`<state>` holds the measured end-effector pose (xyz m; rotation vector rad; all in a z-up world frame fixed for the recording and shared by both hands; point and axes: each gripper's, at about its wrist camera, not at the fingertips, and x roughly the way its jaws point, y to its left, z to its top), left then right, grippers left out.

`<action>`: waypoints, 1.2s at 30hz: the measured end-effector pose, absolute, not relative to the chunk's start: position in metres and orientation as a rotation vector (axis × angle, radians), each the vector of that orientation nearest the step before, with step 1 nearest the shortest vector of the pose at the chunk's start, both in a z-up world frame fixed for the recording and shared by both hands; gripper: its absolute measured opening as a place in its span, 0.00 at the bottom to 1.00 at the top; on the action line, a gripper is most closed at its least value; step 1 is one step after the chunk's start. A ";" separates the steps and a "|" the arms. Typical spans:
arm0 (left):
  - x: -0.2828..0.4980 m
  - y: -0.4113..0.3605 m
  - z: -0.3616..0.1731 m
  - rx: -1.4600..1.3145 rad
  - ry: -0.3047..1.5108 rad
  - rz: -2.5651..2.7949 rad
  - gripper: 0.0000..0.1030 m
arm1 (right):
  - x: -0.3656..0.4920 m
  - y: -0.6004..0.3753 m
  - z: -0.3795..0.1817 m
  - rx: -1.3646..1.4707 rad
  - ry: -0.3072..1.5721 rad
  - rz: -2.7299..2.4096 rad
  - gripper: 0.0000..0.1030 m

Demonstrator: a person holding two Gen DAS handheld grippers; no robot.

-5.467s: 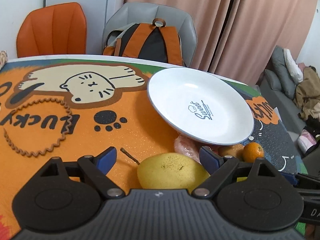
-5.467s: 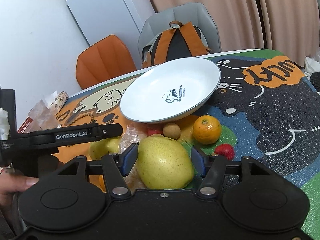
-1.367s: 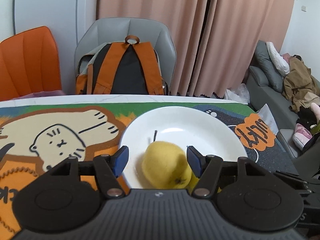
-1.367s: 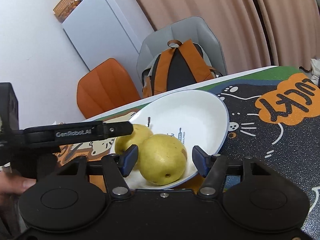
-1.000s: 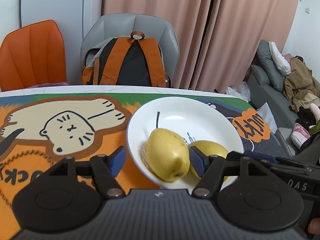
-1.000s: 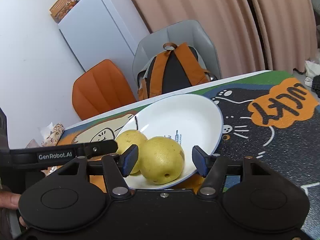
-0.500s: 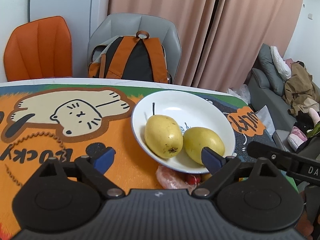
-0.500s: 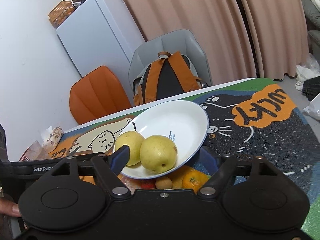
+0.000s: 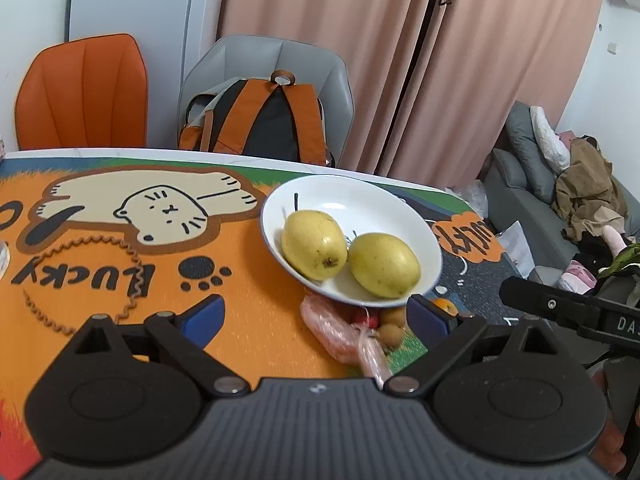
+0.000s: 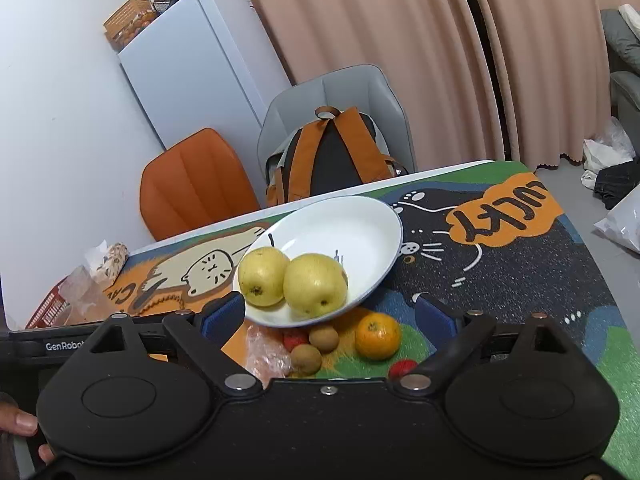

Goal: Organize fruits
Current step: 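Grasp a tangerine with the left tool while the right tool moves toward the red fruit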

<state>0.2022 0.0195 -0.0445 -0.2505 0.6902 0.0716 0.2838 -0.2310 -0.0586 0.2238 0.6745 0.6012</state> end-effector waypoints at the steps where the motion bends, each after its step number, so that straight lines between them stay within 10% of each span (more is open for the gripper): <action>1: 0.198 0.019 -0.045 -0.256 0.686 0.071 0.93 | 0.281 -0.232 -0.059 0.221 0.674 0.602 0.89; 36: 0.138 -0.008 -0.108 -0.331 0.697 0.043 0.63 | 0.229 -0.257 -0.104 0.156 0.708 0.580 0.74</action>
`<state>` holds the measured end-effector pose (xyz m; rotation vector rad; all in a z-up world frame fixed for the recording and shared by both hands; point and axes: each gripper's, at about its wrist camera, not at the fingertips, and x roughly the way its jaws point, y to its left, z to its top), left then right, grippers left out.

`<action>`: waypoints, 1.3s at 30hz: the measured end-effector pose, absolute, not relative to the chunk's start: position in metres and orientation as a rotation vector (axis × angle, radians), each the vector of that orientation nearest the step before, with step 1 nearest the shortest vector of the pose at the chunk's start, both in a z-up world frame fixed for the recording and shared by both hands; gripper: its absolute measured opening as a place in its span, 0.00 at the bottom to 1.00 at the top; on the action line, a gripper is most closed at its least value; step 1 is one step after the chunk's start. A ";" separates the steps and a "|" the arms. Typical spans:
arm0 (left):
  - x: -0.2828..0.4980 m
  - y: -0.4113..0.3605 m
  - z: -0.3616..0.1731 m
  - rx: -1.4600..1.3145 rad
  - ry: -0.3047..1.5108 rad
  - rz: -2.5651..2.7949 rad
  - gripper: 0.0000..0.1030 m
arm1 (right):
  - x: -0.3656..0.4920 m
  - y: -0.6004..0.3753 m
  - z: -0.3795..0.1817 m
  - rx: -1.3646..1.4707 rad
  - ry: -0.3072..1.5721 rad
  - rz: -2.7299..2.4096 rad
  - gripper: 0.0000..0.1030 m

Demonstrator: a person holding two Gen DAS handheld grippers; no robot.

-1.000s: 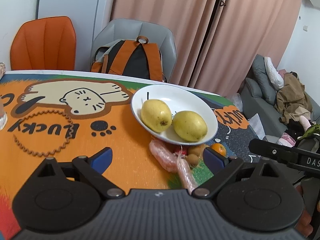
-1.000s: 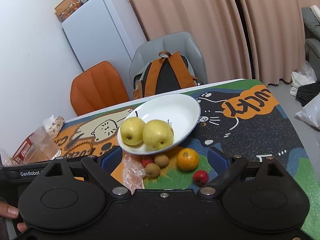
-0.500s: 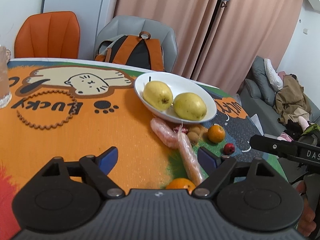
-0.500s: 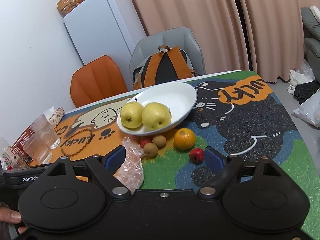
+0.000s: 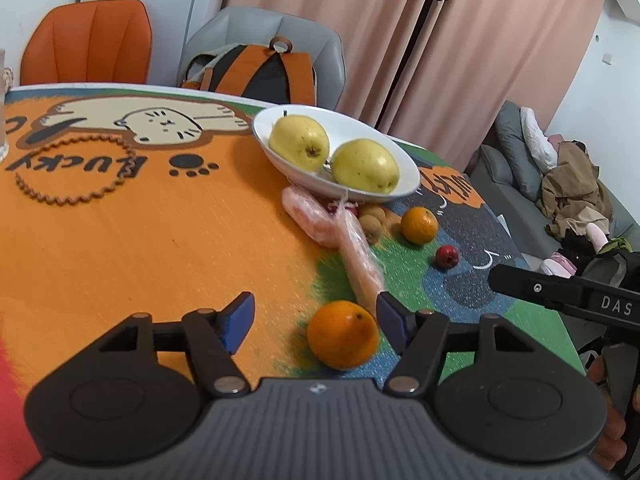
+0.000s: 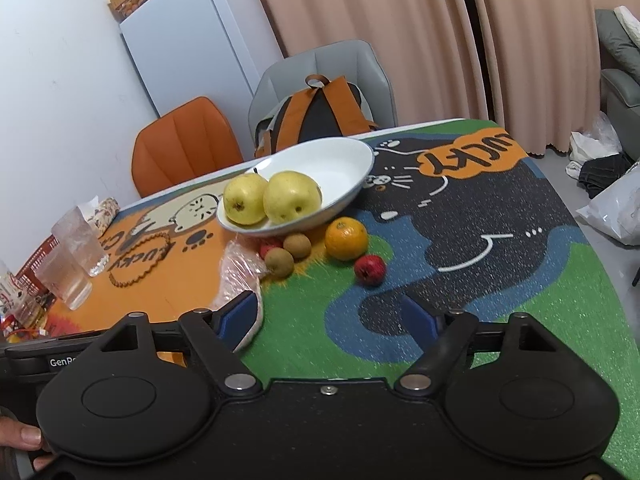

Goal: Organize fruits
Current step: 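Grasp a tangerine with the left tool while the right tool moves toward the red fruit, then lift the tangerine toward the bowl with the left tool while the right tool grasps the red fruit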

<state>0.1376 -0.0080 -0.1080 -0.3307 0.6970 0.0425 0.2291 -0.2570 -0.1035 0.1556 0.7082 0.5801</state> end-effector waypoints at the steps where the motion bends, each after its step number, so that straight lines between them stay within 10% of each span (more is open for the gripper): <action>1: 0.138 -0.010 -0.110 -0.335 0.699 0.039 0.63 | 0.229 -0.258 -0.105 0.152 0.711 0.578 0.74; 14: 0.141 -0.018 -0.128 -0.363 0.697 0.000 0.40 | 0.236 -0.261 -0.115 0.154 0.730 0.574 0.72; 39: 0.151 0.022 -0.113 -0.375 0.656 0.048 0.39 | 0.284 -0.239 -0.131 0.146 0.768 0.536 0.58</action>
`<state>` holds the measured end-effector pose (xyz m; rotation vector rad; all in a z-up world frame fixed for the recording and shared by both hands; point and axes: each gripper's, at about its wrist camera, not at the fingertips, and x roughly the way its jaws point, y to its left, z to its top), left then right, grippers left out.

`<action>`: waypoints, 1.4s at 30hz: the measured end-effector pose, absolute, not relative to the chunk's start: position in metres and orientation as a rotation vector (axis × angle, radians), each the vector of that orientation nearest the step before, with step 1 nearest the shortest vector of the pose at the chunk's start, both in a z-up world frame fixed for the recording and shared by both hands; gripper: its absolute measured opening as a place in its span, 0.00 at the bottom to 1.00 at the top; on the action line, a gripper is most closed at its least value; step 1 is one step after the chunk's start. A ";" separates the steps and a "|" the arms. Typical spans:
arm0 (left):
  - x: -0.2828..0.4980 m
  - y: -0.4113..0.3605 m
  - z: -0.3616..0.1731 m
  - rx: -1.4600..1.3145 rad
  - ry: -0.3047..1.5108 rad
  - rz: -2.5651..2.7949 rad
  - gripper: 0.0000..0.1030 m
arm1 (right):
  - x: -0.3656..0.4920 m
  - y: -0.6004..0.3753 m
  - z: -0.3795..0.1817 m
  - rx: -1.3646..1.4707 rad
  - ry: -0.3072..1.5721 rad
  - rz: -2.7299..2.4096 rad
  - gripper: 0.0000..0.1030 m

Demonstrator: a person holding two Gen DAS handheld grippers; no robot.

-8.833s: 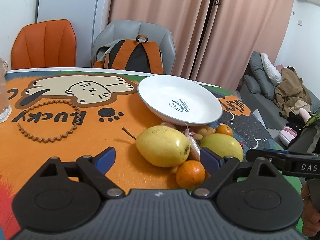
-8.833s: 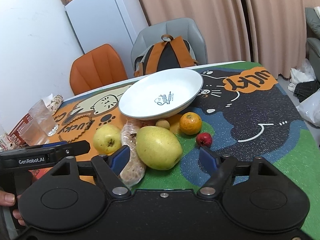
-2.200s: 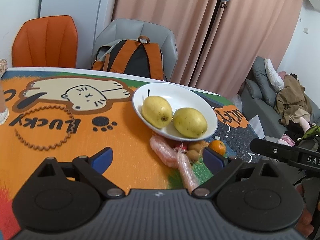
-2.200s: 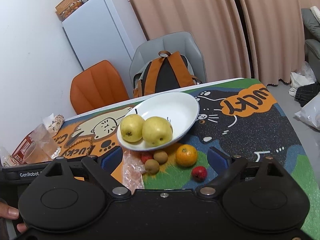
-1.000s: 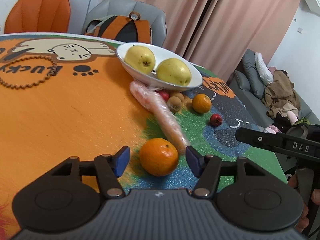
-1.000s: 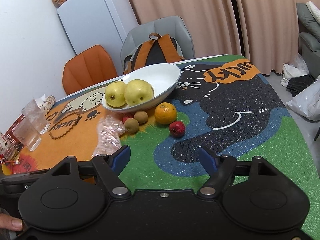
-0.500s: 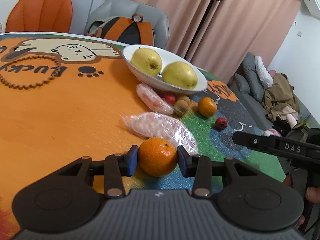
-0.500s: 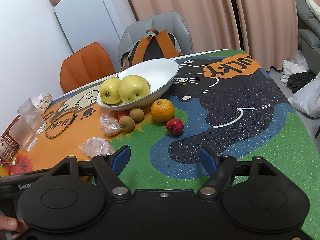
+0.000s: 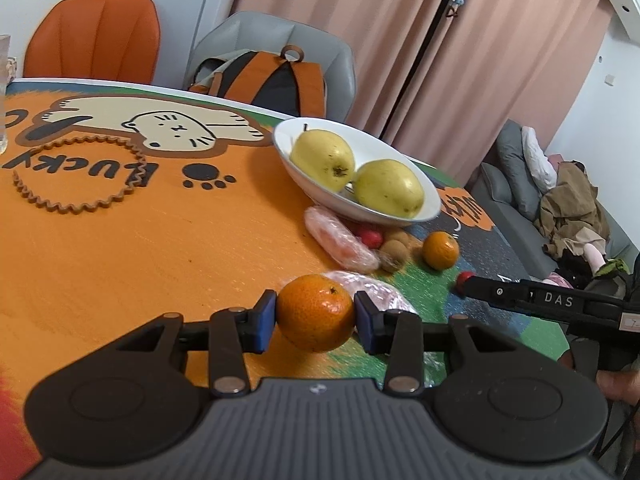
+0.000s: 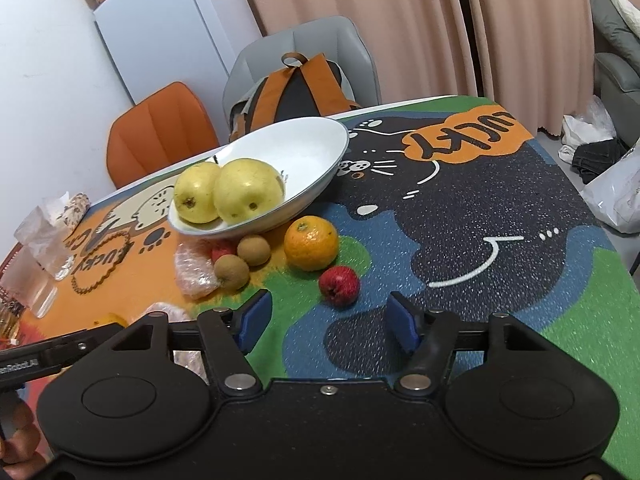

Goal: Organize fruits
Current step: 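Lift the tangerine toward the bowl with the left tool while the right tool grasps the red fruit, then release the tangerine into the bowl with the left tool while the right tool drops the red fruit in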

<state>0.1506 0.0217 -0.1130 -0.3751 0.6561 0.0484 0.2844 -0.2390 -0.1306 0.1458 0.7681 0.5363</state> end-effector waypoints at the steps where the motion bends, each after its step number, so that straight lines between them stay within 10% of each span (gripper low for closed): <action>1: 0.151 0.023 -0.112 -0.376 0.655 0.053 0.39 | 0.287 -0.238 -0.131 0.145 0.771 0.534 0.57; 6: 0.153 0.031 -0.110 -0.379 0.651 0.071 0.39 | 0.293 -0.231 -0.134 0.125 0.764 0.529 0.56; 13: 0.156 0.039 -0.105 -0.382 0.641 0.086 0.39 | 0.296 -0.229 -0.132 0.105 0.778 0.527 0.23; 42: 0.211 0.034 -0.066 -0.329 0.608 0.033 0.39 | 0.318 -0.219 -0.088 0.161 0.704 0.568 0.22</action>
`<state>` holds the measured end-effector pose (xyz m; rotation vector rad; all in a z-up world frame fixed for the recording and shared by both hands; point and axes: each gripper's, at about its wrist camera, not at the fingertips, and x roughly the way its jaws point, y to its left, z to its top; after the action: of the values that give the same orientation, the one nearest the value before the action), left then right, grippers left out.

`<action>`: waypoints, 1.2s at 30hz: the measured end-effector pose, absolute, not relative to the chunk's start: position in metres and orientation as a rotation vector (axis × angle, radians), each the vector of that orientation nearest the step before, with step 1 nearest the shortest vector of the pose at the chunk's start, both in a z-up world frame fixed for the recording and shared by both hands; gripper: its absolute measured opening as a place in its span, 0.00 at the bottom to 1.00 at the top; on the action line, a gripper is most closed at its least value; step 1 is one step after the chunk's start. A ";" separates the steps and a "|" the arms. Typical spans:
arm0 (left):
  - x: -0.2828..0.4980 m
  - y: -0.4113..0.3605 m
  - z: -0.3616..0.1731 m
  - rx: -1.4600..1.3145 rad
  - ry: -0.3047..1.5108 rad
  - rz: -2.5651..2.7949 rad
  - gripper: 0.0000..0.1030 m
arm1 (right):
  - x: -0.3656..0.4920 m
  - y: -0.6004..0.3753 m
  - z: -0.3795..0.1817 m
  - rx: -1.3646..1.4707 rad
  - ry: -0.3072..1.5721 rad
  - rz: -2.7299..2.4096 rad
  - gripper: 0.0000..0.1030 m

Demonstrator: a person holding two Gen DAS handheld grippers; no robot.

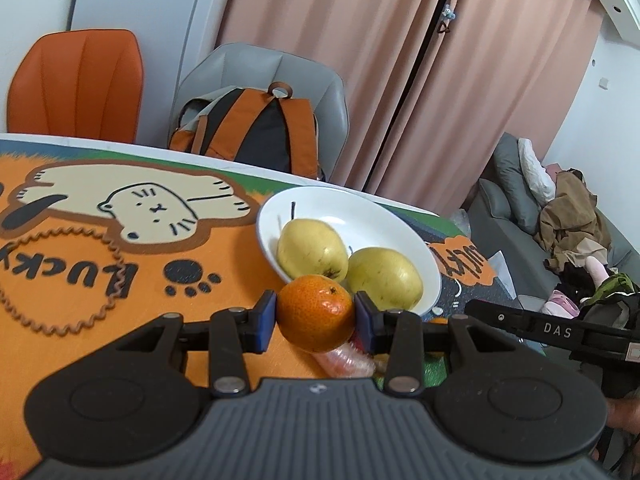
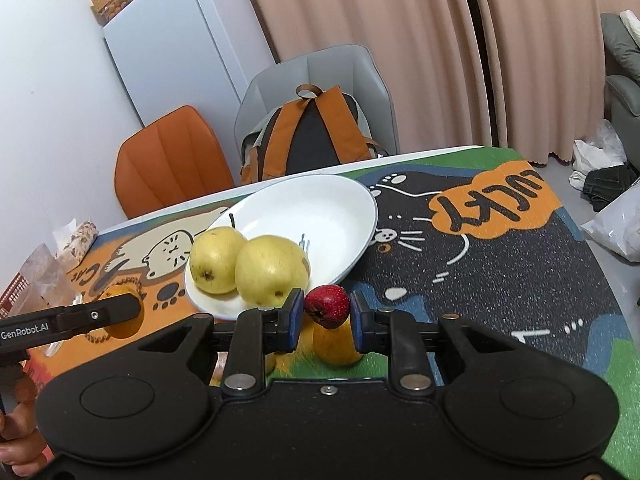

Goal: Organize fruits
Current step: 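Release the tangerine into the bowl with the left tool while the right tool drops the red fruit in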

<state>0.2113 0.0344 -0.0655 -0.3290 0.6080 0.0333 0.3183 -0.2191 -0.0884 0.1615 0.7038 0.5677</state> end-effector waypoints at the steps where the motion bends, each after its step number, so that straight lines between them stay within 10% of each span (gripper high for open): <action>1: 0.215 0.034 -0.065 -0.327 0.610 0.031 0.39 | 0.321 -0.219 -0.088 0.163 0.704 0.569 0.22; 36: 0.261 0.028 -0.061 -0.301 0.651 0.066 0.42 | 0.358 -0.199 -0.080 0.186 0.709 0.596 0.22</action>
<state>0.2606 0.0279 -0.0610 -0.3011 0.6506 0.0663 0.3577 -0.1995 -0.0797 0.1862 0.7093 0.5963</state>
